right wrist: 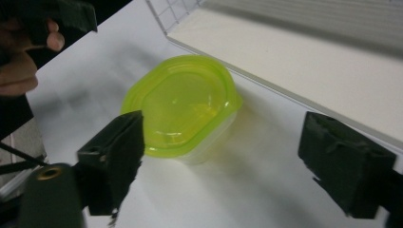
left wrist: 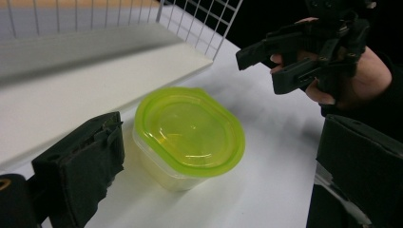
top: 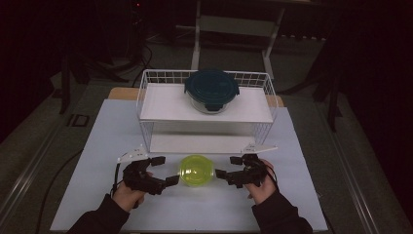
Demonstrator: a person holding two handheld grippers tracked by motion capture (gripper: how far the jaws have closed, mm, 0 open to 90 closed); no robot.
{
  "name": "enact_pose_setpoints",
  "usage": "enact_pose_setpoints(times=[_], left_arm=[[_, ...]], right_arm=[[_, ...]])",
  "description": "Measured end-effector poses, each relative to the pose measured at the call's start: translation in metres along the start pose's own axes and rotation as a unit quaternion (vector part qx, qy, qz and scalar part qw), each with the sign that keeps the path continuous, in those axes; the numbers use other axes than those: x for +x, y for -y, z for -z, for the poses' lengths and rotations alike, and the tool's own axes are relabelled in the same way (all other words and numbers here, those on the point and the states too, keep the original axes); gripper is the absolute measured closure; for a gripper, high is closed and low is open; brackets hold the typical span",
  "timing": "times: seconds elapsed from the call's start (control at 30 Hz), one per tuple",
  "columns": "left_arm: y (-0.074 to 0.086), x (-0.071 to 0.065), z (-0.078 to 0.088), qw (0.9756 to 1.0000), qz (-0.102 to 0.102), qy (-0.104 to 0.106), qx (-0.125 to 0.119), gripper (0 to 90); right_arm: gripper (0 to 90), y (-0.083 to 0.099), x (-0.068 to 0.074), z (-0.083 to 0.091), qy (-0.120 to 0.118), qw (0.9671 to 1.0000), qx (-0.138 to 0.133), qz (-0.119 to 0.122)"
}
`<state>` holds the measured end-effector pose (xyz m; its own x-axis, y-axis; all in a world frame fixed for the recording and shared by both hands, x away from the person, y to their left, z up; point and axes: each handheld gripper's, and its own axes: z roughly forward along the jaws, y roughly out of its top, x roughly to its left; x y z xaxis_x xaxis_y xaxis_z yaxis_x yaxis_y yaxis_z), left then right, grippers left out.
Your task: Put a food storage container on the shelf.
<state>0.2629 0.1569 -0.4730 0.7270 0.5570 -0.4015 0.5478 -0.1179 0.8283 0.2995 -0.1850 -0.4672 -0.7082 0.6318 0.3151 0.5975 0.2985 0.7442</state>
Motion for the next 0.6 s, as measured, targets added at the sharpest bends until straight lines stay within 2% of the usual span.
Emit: enact_pose_setpoints(times=[0.07, 0.1, 0.2, 0.23, 0.27, 0.33, 0.37, 0.43, 0.53, 0.57, 0.6], left_arm=[[-0.001, 0.005, -0.007, 0.9992, 0.037, 0.007, 0.012, 1.6], [-0.002, 0.007, -0.012, 0.9984, 0.052, 0.005, 0.023, 1.6], [0.000, 0.011, -0.022, 0.9962, 0.076, 0.003, 0.042, 1.7], [0.000, 0.011, -0.022, 0.9962, 0.076, 0.003, 0.042, 3.9], [0.000, 0.013, -0.026, 0.9946, 0.092, -0.002, 0.049, 3.9], [0.001, 0.017, -0.031, 0.9913, 0.115, -0.012, 0.061, 14.0], [0.001, 0.020, -0.033, 0.9892, 0.129, -0.015, 0.069, 14.0], [0.001, 0.026, -0.037, 0.9861, 0.146, -0.022, 0.077, 15.4], [0.003, 0.034, -0.038, 0.9809, 0.176, -0.019, 0.079, 25.7], [0.003, 0.036, -0.039, 0.9792, 0.186, -0.015, 0.079, 31.0], [0.003, 0.037, -0.039, 0.9788, 0.189, -0.015, 0.078, 34.0]], right_arm=[[14.5, -0.002, -0.002, -0.005, 0.000, 0.9995, 0.011, -0.028], [14.5, -0.002, -0.003, -0.007, -0.010, 0.9991, 0.011, -0.039], [14.1, -0.002, -0.005, -0.014, -0.024, 0.9974, 0.018, -0.066], [14.1, -0.002, -0.005, -0.014, -0.024, 0.9974, 0.018, -0.066], [14.3, -0.002, -0.005, -0.016, -0.023, 0.9972, 0.018, -0.069], [15.0, -0.002, -0.008, -0.023, -0.038, 0.9938, 0.025, -0.101], [15.0, -0.002, -0.008, -0.023, -0.038, 0.9938, 0.025, -0.101], [20.2, -0.001, -0.009, -0.028, -0.049, 0.9907, 0.030, -0.123], [31.3, 0.002, -0.014, -0.033, -0.054, 0.9843, 0.035, -0.164], [34.1, 0.003, -0.015, -0.035, -0.055, 0.9831, 0.036, -0.171], [40.9, 0.006, -0.018, -0.039, -0.058, 0.9790, 0.040, -0.191]])
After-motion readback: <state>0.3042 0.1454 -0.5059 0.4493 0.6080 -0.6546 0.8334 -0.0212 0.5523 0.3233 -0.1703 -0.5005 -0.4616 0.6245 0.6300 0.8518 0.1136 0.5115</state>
